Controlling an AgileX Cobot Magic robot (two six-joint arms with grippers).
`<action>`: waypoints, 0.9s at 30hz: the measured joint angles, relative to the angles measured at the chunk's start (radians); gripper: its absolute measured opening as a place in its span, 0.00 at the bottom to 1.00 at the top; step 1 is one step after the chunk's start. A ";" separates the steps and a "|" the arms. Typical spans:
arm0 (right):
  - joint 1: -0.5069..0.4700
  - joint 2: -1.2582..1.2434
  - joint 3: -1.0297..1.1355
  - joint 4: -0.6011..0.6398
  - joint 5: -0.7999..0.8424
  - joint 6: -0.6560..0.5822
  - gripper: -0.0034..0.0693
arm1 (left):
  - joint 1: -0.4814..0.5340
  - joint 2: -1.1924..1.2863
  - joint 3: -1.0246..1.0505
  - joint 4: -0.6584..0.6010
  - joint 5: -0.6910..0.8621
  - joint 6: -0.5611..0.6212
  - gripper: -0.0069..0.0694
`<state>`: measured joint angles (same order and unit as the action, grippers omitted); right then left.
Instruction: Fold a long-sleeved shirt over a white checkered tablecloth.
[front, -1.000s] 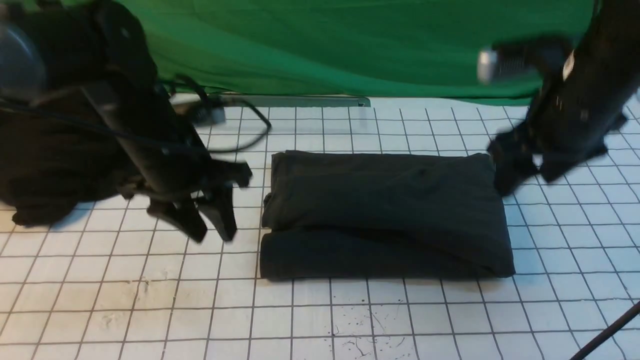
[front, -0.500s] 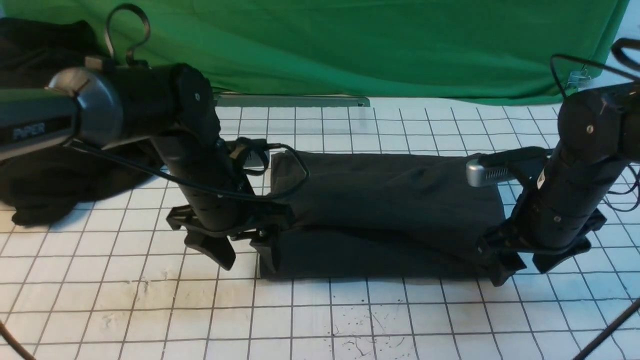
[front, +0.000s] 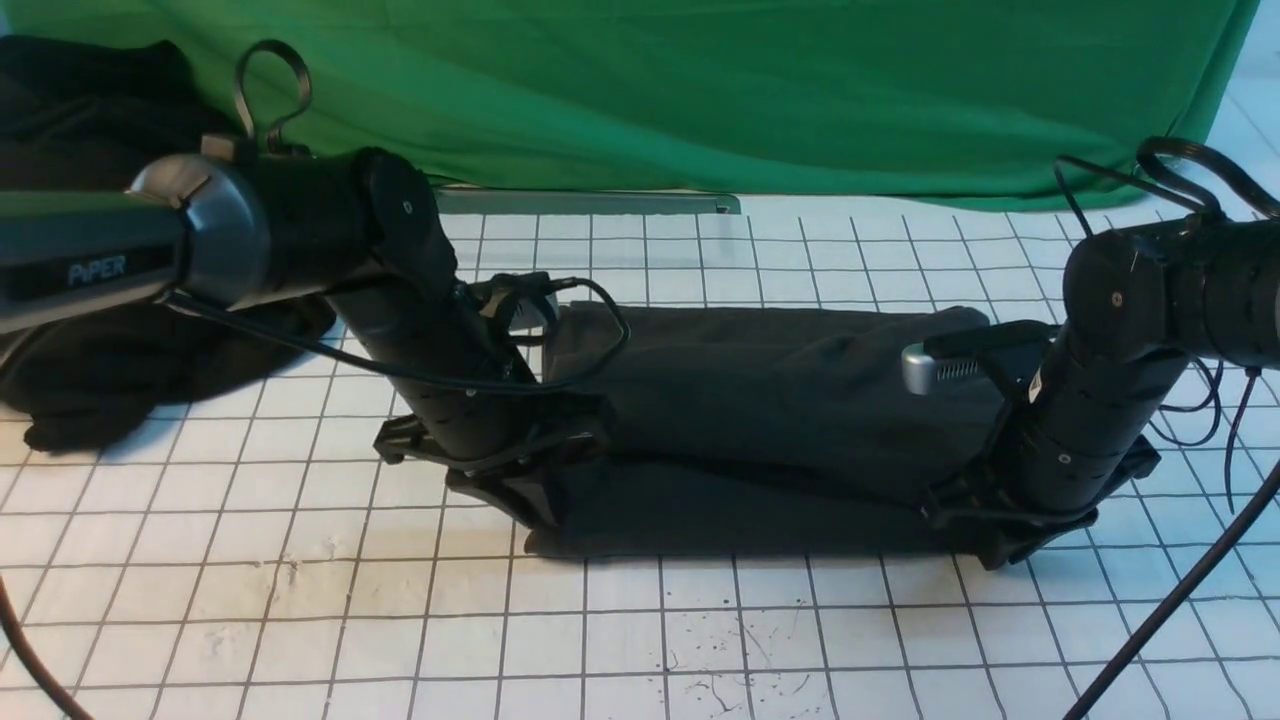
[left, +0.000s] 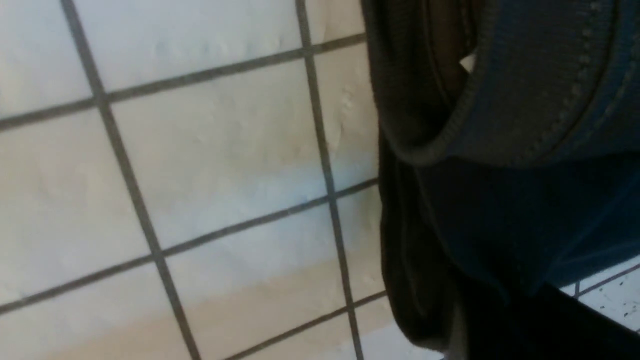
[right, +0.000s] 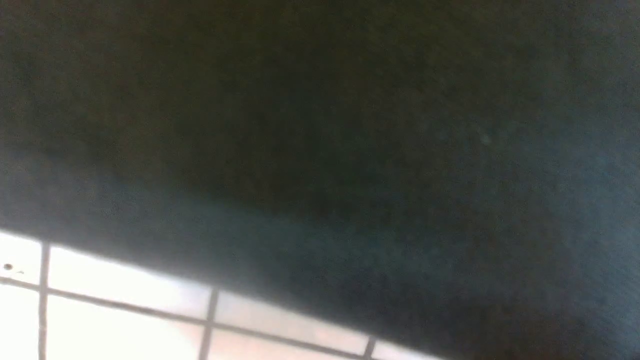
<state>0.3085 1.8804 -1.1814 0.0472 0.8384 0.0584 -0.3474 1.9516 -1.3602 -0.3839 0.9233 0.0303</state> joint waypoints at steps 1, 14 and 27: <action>0.000 -0.002 0.000 0.001 0.002 0.000 0.11 | 0.000 0.000 0.000 -0.011 0.000 0.021 0.12; 0.005 -0.160 0.043 -0.002 0.165 0.013 0.10 | 0.000 -0.110 0.001 -0.093 0.192 0.130 0.10; 0.086 -0.202 0.192 0.015 0.109 0.060 0.17 | -0.002 -0.134 0.131 -0.096 0.218 0.130 0.11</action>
<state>0.3947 1.6789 -0.9890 0.0624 0.9472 0.1181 -0.3496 1.8171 -1.2293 -0.4804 1.1409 0.1604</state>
